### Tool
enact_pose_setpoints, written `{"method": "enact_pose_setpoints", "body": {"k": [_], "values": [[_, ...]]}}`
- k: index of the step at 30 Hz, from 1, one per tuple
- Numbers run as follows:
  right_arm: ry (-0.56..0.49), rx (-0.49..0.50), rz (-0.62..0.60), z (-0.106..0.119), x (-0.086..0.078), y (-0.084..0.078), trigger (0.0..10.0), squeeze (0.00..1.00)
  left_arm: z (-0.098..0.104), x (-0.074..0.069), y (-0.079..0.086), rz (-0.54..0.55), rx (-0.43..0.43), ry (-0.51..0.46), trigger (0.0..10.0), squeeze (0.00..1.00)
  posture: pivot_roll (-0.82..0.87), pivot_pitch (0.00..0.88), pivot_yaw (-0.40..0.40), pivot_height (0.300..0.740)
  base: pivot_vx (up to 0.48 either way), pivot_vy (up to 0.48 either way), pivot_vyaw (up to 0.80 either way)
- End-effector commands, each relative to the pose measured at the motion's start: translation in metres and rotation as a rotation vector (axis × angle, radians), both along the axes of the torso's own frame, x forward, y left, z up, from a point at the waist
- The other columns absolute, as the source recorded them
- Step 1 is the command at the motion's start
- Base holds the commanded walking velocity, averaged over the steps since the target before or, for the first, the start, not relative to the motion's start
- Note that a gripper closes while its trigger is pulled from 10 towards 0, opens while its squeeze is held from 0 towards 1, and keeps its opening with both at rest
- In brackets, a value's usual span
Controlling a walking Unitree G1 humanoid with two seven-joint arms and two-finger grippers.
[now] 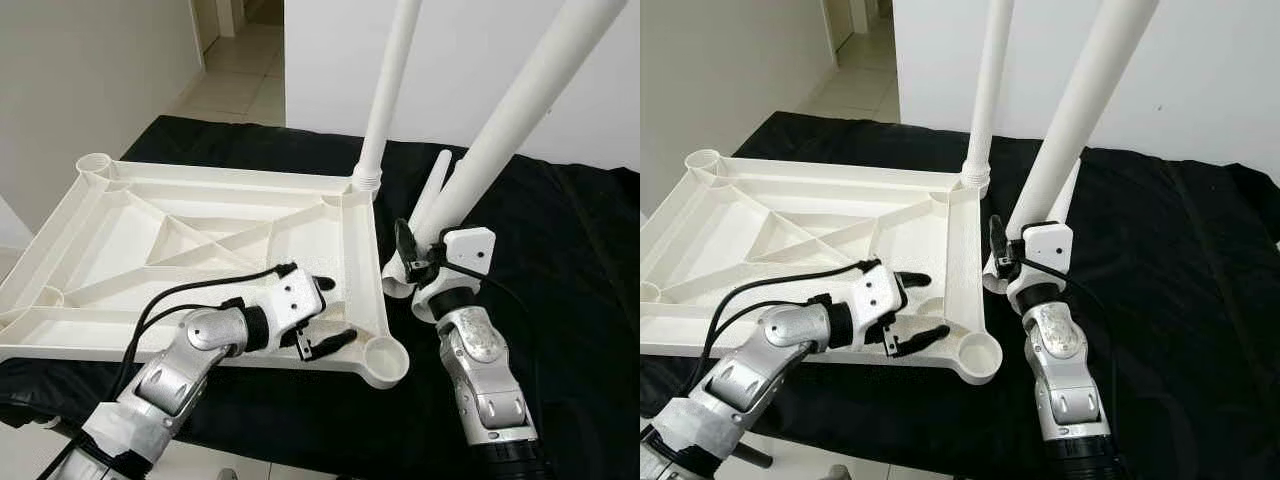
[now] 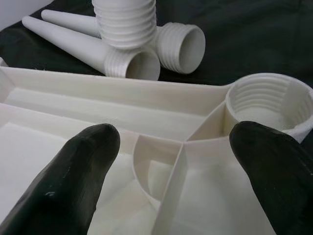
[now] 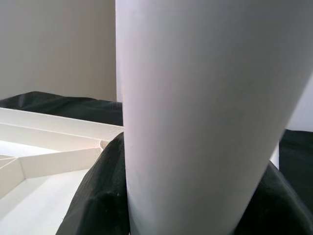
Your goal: Building children table
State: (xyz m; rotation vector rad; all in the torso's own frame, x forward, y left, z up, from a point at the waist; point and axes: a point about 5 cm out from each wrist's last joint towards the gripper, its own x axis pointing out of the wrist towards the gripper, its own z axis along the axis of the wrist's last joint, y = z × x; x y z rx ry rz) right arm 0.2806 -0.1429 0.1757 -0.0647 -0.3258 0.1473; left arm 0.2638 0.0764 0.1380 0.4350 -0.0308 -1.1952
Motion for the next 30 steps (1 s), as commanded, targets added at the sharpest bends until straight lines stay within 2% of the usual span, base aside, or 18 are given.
{"method": "enact_pose_setpoints", "body": {"k": [1, 5, 9, 10, 11, 14, 16, 19, 22, 30], "values": [[-0.009, 0.003, -0.006, 0.004, 0.001, -0.002, 10.0, 0.0, -0.005, -0.001, 0.002, -0.011, 0.035, 0.003, 10.0, 0.0, 0.0, 0.042, -0.01, 0.74, 0.0, 0.0, 0.0], [-0.015, -0.004, -0.006, 0.008, 0.002, -0.005, 10.0, 0.0, -0.007, 0.001, 0.004, -0.002, 0.07, -0.022, 10.0, 0.0, -0.01, 0.037, -0.01, 0.74, 0.0, 0.0, 0.0], [-0.028, -0.005, -0.001, 0.013, 0.003, -0.006, 10.0, 0.0, -0.011, 0.009, 0.006, 0.052, 0.103, -0.04, 10.0, 0.0, -0.01, 0.033, -0.011, 0.74, 0.0, 0.0, 0.0], [-0.037, -0.006, 0.003, 0.016, 0.003, -0.006, 10.0, 0.0, -0.014, 0.018, 0.009, 0.111, 0.139, -0.064, 10.0, 0.0, -0.01, 0.032, -0.012, 0.74, 0.0, 0.0, 0.0], [-0.037, -0.006, 0.003, 0.016, 0.003, -0.006, 10.0, 0.0, -0.014, 0.018, 0.009, 0.111, 0.139, -0.064, 10.0, 0.0, -0.01, 0.032, -0.012, 0.74, 0.0, 0.0, 0.0], [-0.047, -0.005, 0.006, 0.019, 0.005, -0.006, 10.0, 0.0, -0.017, 0.031, 0.013, 0.192, 0.193, -0.118, 10.0, 0.0, -0.01, 0.027, -0.01, 0.74, 0.0, 0.0, 0.0], [-0.057, 0.001, 0.006, 0.022, 0.006, -0.005, 10.0, 0.0, -0.014, 0.039, 0.016, 0.251, 0.181, -0.135, 10.0, 0.0, -0.01, 0.027, -0.01, 0.74, 0.0, 0.0, 0.0], [-0.061, 0.005, 0.007, 0.023, 0.007, -0.005, 10.0, 0.0, -0.01, 0.043, 0.017, 0.286, 0.153, -0.144, 10.0, 0.0, -0.01, 0.022, -0.01, 0.74, 0.0, 0.0, 0.0], [-0.062, 0.01, 0.017, 0.023, 0.008, -0.002, 10.0, 0.0, -0.007, 0.054, 0.024, 0.359, 0.159, -0.152, 10.0, 0.0, -0.01, 0.017, -0.012, 0.74, 0.0, 0.0, 0.0], [-0.058, 0.013, 0.024, 0.023, 0.009, -0.001, 10.0, 0.0, -0.002, 0.069, 0.031, 0.42, 0.167, -0.186, 10.0, 0.0, -0.02, 0.014, -0.009, 0.74, 0.0, 0.0, 0.0]]}}
